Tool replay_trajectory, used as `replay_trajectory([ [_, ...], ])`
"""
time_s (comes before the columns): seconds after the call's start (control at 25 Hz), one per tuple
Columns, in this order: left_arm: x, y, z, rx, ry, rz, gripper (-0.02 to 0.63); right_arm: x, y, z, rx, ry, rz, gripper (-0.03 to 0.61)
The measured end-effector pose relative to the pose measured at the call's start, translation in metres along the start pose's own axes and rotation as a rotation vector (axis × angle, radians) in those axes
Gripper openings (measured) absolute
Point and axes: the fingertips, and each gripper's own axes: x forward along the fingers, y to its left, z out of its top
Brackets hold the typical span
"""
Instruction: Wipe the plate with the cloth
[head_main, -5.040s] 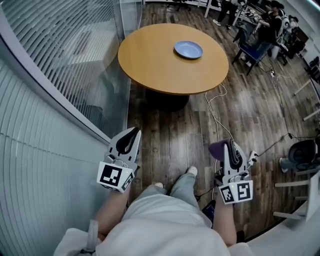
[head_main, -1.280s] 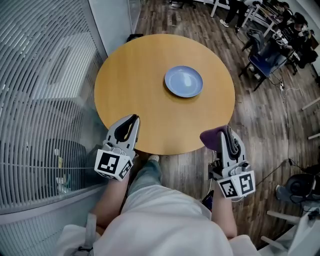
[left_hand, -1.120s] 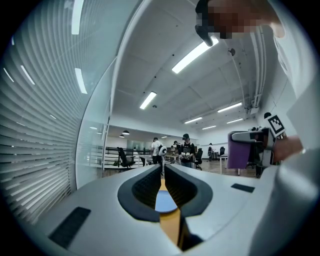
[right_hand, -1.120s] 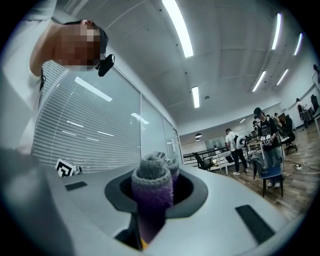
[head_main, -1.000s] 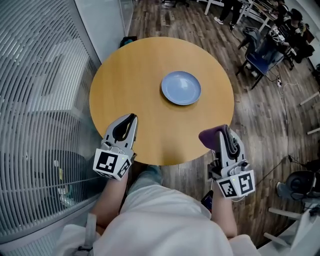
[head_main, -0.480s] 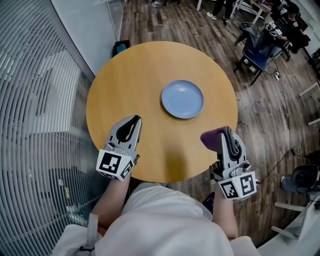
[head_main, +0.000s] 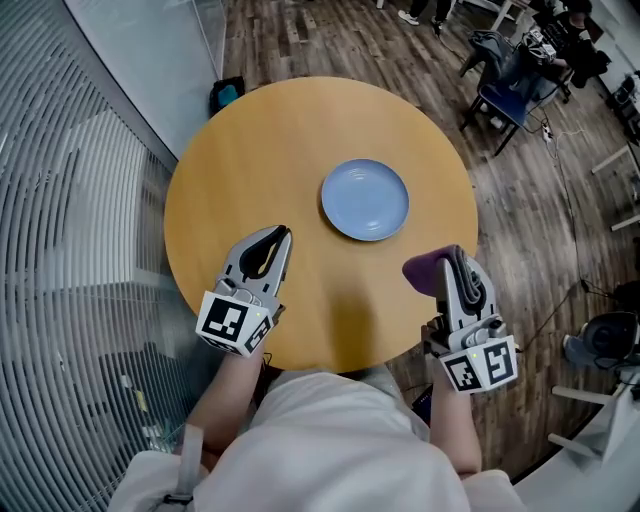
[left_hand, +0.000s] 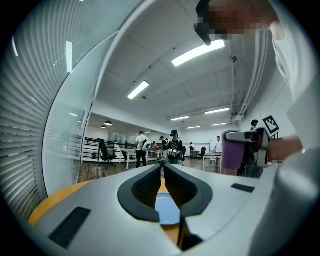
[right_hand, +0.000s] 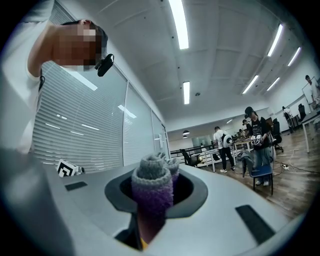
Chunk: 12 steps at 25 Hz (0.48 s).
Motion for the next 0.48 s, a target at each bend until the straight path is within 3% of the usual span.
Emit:
replay_trajectory([
  [0.48,0.029,0.004,-0.028,-0.022,0.042,-0.052,0.034,0.004,-0.009,-0.021,0.027,0.026,-0.036,0.087],
])
